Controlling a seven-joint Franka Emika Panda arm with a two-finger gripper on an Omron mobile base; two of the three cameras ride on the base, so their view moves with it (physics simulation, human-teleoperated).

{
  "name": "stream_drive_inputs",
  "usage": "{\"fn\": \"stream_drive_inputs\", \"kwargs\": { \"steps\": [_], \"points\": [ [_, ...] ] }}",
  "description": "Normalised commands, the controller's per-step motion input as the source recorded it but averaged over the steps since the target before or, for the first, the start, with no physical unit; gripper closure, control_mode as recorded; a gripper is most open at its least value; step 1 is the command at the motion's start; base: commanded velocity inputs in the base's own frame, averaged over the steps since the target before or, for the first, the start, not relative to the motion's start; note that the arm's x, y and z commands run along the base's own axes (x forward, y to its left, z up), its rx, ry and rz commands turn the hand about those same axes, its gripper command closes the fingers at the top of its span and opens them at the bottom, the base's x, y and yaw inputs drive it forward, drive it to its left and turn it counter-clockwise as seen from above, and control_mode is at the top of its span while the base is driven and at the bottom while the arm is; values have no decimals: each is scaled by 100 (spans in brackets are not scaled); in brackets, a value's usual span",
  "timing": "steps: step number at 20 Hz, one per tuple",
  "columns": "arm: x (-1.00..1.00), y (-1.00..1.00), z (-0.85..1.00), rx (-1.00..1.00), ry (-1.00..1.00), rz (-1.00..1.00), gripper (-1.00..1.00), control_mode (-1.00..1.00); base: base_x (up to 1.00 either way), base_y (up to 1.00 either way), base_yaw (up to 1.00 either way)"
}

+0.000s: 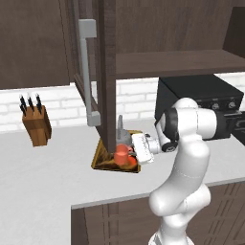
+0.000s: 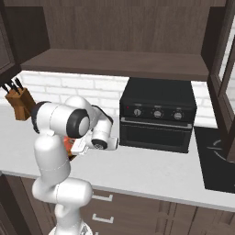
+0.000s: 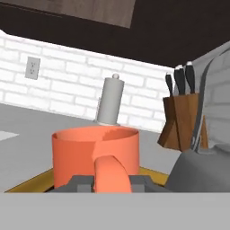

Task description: Pick the kettle from the counter and place it on the tray. Then pick the mug from the cabinet and place it on the tray. Then close the cabinet doors.

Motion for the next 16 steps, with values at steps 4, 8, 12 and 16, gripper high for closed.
{"fn": "stream_drive_inputs", "kwargs": {
  "steps": [4, 8, 12, 16],
  "points": [
    [-15, 0, -24, -1, 1, 0, -100, -100, 0, 0, 0],
    [-27, 0, -5, 0, 1, 0, -100, -100, 0, 0, 0],
    [-17, 0, 1, 0, 0, 0, -100, -100, 0, 0, 0],
    [-17, 0, 27, 0, 0, -4, -100, -100, 0, 0, 0]
  ]
}}
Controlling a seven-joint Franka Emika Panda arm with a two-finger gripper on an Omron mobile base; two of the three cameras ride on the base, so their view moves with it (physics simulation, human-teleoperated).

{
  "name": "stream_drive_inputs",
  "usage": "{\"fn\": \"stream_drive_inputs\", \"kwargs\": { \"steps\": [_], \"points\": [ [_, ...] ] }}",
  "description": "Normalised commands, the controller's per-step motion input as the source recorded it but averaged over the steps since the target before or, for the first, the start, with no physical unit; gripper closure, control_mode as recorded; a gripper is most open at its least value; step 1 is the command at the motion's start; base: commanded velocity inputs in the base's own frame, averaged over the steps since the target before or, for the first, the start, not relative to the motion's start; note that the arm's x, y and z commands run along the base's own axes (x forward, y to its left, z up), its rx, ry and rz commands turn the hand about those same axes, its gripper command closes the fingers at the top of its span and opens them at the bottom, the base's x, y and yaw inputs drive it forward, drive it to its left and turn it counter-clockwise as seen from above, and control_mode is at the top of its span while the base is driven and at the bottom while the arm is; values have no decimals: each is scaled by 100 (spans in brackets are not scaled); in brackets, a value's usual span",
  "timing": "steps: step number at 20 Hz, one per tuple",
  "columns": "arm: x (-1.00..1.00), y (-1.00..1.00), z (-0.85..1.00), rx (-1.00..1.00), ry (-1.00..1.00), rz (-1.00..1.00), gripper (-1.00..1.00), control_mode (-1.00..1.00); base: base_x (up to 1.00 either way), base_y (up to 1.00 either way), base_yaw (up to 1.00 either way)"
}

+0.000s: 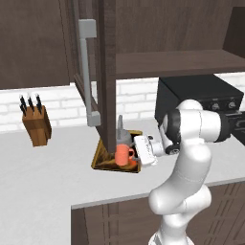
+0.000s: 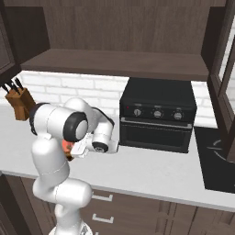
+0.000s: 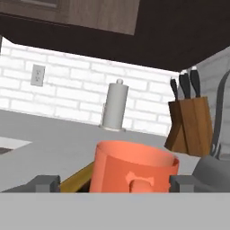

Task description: Pick the kettle from the counter and place it on the tray. Then pick the mug from the cabinet and place it on the tray. Then close the cabinet doors.

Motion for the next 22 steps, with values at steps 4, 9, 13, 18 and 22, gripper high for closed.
{"fn": "stream_drive_inputs", "kwargs": {
  "steps": [4, 9, 13, 18, 22],
  "points": [
    [-26, -5, 54, 0, 0, -7, -100, -100, 0, 0, 0],
    [-55, -1, 68, 0, 0, -12, -100, -100, 0, 0, 0],
    [-39, -1, 97, 0, 0, -13, -100, -100, 0, 0, 0],
    [-21, 0, 100, 0, 0, -21, -100, -100, 0, 0, 0],
    [-23, 0, 100, -1, 7, -25, -100, -100, 0, 0, 0]
  ]
}}
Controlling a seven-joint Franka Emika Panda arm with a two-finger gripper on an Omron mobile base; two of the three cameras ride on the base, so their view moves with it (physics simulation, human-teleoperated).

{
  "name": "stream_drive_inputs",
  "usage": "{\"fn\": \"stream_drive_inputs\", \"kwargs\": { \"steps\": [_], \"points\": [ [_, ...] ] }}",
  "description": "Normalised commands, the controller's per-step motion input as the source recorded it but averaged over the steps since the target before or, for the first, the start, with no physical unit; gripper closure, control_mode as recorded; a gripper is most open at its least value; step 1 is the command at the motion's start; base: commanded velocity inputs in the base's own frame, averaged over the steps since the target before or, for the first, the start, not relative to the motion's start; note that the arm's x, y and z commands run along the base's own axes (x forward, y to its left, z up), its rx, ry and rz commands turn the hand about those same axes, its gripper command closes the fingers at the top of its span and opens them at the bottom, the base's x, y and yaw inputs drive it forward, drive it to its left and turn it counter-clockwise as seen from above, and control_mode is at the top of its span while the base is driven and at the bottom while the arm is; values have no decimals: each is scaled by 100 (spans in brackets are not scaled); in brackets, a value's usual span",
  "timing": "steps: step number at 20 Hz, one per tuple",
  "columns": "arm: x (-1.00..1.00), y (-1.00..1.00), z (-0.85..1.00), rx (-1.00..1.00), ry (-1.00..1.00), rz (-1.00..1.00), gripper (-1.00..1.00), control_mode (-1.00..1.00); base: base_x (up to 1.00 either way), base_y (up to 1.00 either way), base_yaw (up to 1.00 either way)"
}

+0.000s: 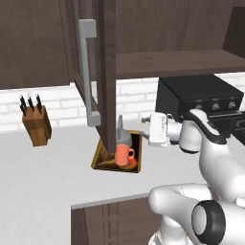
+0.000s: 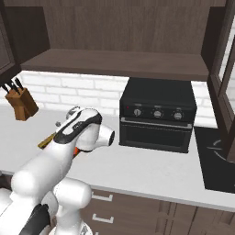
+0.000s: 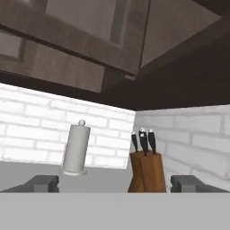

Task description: Pick the kettle from the counter and place it on the tray. Then pick the mug from the cabinet and place it on the tray. Then close the cabinet doors.

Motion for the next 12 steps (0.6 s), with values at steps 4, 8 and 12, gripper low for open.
{"fn": "stream_drive_inputs", "kwargs": {
  "steps": [4, 8, 12],
  "points": [
    [-33, 0, 100, -1, 10, -26, -100, -100, 0, 0, 0],
    [-31, -9, 89, -5, 11, -27, -100, -100, 0, 0, 0],
    [-11, -48, 70, -6, 17, -25, -100, -100, 0, 0, 0]
  ]
}}
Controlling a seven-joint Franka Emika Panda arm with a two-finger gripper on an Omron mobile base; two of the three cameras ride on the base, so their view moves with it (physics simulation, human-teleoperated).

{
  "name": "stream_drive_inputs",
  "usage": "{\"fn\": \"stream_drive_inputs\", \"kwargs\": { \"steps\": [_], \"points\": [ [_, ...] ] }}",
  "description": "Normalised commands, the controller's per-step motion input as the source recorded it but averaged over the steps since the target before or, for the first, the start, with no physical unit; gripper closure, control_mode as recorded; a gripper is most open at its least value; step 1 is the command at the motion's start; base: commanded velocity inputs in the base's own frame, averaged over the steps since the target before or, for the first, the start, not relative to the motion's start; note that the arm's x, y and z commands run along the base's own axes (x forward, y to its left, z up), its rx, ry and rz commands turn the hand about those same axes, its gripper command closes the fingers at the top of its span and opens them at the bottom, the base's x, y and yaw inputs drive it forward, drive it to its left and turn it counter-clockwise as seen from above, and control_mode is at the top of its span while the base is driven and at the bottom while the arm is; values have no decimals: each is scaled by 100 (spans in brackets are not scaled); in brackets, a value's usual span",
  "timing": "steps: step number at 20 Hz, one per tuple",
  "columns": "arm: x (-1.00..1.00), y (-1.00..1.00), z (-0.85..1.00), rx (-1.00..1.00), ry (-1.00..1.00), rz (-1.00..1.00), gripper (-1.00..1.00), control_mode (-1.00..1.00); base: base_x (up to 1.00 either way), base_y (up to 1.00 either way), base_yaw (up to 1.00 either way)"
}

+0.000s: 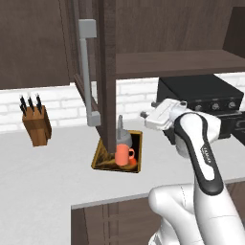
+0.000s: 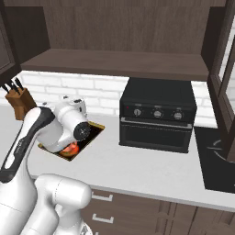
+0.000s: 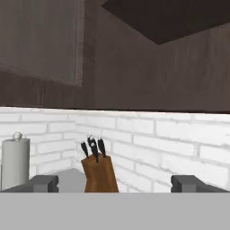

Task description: Pick the kettle from the counter and place it on the tray. Then pick the mug from the cabinet and place it on the tray. Then close the cabinet doors.

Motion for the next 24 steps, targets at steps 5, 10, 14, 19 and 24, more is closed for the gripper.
{"fn": "stream_drive_inputs", "kwargs": {
  "steps": [5, 10, 14, 19, 24],
  "points": [
    [0, -82, 42, -6, 13, -14, -100, -100, 0, 0, 0],
    [0, -59, -9, 0, 0, 1, -100, -100, 0, 0, 0],
    [-10, -71, 0, 0, 2, 0, -100, -100, 0, 0, 0],
    [-18, -70, -10, 0, 1, 0, -100, -100, 0, 0, 0],
    [-37, -59, -21, 3, -3, -1, -100, -100, 0, 0, 0]
  ]
}}
